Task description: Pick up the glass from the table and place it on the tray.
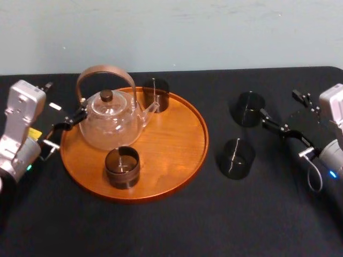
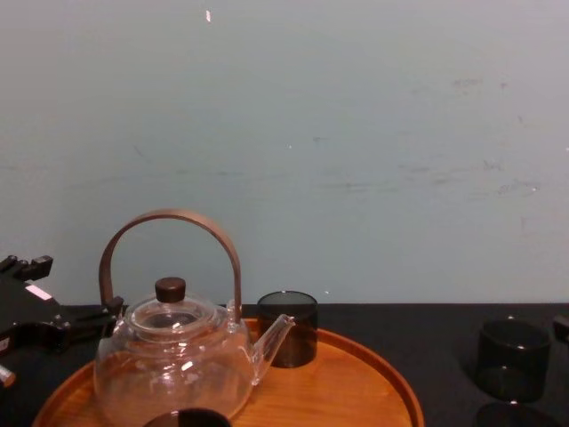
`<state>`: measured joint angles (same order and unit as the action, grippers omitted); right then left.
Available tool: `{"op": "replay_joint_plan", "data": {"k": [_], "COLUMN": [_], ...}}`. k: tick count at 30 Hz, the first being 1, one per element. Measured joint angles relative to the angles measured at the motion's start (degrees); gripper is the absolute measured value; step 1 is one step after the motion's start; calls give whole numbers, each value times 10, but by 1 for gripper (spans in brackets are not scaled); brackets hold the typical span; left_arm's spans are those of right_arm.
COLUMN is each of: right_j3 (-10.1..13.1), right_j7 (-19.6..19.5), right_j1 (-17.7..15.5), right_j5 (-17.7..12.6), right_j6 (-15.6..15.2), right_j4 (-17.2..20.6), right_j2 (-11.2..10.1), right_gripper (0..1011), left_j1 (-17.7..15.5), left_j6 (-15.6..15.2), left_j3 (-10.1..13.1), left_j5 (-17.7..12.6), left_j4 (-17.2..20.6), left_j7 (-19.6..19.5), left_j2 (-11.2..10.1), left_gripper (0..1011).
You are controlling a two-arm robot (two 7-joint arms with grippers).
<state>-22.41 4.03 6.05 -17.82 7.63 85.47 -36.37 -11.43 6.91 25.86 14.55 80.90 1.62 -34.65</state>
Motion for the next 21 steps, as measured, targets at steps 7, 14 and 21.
{"op": "replay_joint_plan", "data": {"k": [7,14,21], "right_j3": [12,17,14], "right_j7": [8,19,37], "right_j1": [-33,-57,-77], "right_j5": [0,-1,-1], "right_j6": [3,3,3], "right_j4": [34,56,71], "right_j2": [-7,-6,0], "right_gripper": [1002,1002,1002], "left_j1": [0,0,0], "left_j6": [0,0,0], "left_j3": [0,0,0], "left_j5": [0,0,0], "left_j4": [0,0,0], "left_j7": [0,0,0], "left_j2": [0,0,0], "left_gripper": [1010,1010,1010]}}
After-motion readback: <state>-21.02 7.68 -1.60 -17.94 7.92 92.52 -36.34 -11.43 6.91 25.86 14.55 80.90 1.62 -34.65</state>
